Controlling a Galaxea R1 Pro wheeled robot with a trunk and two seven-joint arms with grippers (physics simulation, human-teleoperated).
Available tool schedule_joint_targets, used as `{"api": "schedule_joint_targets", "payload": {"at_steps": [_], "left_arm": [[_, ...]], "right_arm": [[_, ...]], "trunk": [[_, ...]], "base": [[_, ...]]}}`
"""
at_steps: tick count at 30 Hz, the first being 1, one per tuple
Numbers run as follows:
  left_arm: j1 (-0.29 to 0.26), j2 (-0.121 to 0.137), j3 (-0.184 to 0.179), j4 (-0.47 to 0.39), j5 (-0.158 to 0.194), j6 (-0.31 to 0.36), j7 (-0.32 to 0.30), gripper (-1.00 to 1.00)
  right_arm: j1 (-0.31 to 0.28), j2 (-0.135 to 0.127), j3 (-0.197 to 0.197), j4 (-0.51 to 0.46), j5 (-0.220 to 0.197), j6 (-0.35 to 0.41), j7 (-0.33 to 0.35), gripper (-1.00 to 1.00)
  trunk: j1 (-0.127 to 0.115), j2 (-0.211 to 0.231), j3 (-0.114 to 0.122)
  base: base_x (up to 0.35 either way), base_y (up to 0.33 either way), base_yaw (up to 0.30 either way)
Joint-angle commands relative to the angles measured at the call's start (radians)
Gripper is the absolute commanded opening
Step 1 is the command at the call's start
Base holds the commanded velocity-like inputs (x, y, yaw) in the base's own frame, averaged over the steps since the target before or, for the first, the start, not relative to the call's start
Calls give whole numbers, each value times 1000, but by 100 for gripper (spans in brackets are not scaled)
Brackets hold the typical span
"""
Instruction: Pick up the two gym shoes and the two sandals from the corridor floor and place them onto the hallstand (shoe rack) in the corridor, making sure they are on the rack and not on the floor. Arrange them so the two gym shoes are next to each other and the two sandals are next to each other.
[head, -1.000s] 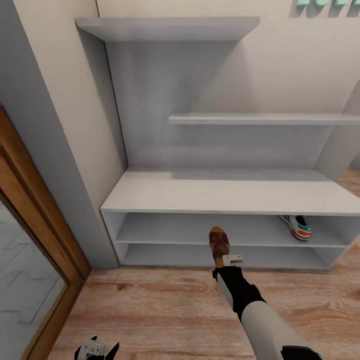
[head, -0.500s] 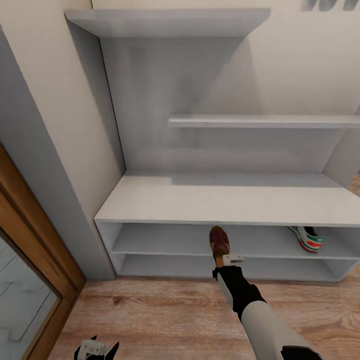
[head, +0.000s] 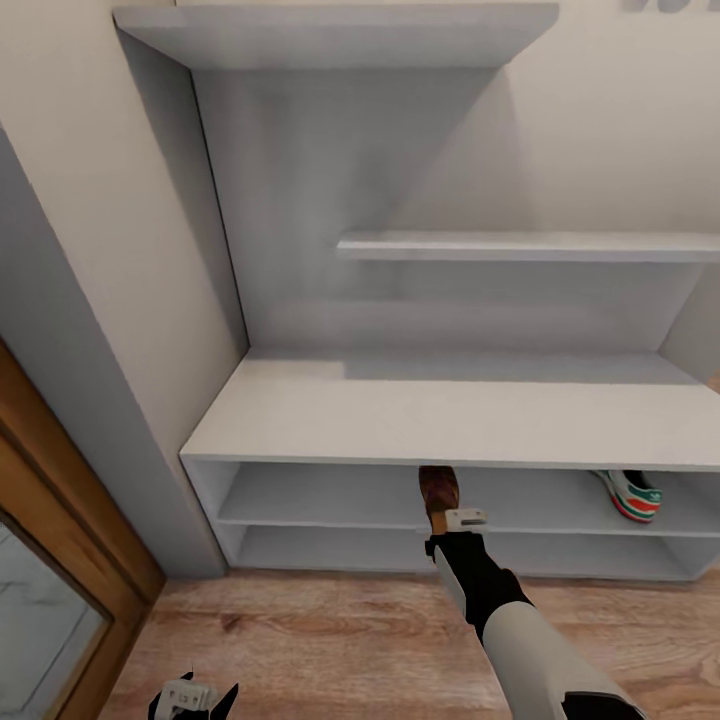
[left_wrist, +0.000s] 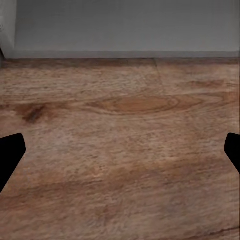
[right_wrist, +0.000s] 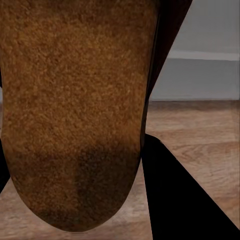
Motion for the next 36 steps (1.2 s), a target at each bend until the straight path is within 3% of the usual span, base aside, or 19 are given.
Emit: {"api": "schedule_joint_targets", "payload": {"at_steps": [1, 36], "left_arm": [[-1, 0, 2, 1, 10, 2, -10, 100], [-1, 1, 2, 2, 10, 1, -8, 100]], "right_arm": [[0, 1, -6, -2, 7, 5, 0, -100], [0, 1, -8, 0, 7, 5, 0, -100]], "trunk": [[0, 0, -1], [0, 0, -1]], "base": [[201, 130, 0], [135, 24, 0]]}}
